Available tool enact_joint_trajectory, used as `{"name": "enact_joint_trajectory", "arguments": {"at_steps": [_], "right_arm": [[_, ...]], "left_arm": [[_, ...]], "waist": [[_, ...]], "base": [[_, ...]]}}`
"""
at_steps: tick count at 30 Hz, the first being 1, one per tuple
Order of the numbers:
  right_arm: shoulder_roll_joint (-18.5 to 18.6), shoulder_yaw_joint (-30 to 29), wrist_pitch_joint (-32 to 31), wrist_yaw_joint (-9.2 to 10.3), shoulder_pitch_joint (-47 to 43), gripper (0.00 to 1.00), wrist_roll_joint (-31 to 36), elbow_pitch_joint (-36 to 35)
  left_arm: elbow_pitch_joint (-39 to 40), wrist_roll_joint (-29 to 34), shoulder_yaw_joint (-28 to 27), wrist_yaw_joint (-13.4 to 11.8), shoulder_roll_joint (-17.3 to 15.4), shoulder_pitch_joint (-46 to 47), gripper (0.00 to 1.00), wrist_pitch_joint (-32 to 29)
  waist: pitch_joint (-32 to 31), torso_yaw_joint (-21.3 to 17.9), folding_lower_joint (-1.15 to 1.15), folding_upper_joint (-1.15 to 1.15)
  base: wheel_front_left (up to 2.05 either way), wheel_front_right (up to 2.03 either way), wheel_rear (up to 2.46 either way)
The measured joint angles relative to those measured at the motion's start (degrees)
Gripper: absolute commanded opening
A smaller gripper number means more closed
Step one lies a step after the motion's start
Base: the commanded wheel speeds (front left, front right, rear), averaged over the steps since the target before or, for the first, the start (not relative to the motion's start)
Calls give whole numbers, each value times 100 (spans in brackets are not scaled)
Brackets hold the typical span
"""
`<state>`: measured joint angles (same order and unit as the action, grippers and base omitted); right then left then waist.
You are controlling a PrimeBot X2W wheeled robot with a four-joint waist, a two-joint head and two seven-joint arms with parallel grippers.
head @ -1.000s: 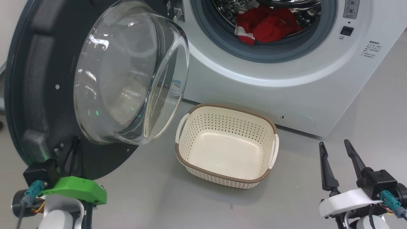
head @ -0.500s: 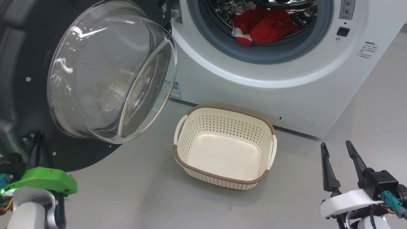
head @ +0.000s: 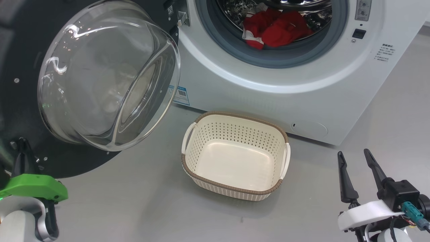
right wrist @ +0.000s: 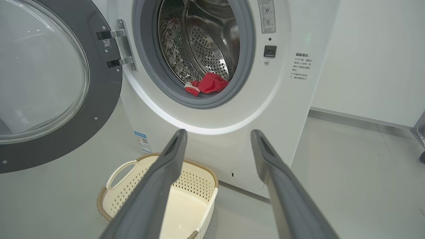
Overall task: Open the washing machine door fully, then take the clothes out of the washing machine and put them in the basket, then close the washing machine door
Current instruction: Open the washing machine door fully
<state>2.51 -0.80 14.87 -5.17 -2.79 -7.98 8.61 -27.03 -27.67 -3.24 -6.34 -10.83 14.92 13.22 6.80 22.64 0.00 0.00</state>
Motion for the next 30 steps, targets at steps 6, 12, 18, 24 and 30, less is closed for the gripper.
{"name": "enact_joint_trajectory", "arguments": {"at_steps": [6,12,18,24,30], "right_arm": [[0,15,0,-8,7,100,1,10],[-8,1,0,-8,23,100,2,8],[-9,-12,0,-8,23,100,2,-4],[-13,86,0,-31,23,100,2,-12],[-15,168,0,-33,25,100,2,-54]], "left_arm": [[56,2,-70,-20,93,-44,0,70],[383,82,-78,-42,265,-324,0,108],[873,270,116,-7,445,-700,0,121],[1377,525,454,209,595,-1046,0,121],[1651,627,842,370,683,-1315,0,121]], "waist": [[-18,-41,0,0],[-37,-100,0,0],[-76,-118,0,0],[-114,-210,0,0],[-142,-350,0,0]], "base": [[0,0,0],[0,0,0],[0,0,0],[0,0,0],[0,0,0]]}}
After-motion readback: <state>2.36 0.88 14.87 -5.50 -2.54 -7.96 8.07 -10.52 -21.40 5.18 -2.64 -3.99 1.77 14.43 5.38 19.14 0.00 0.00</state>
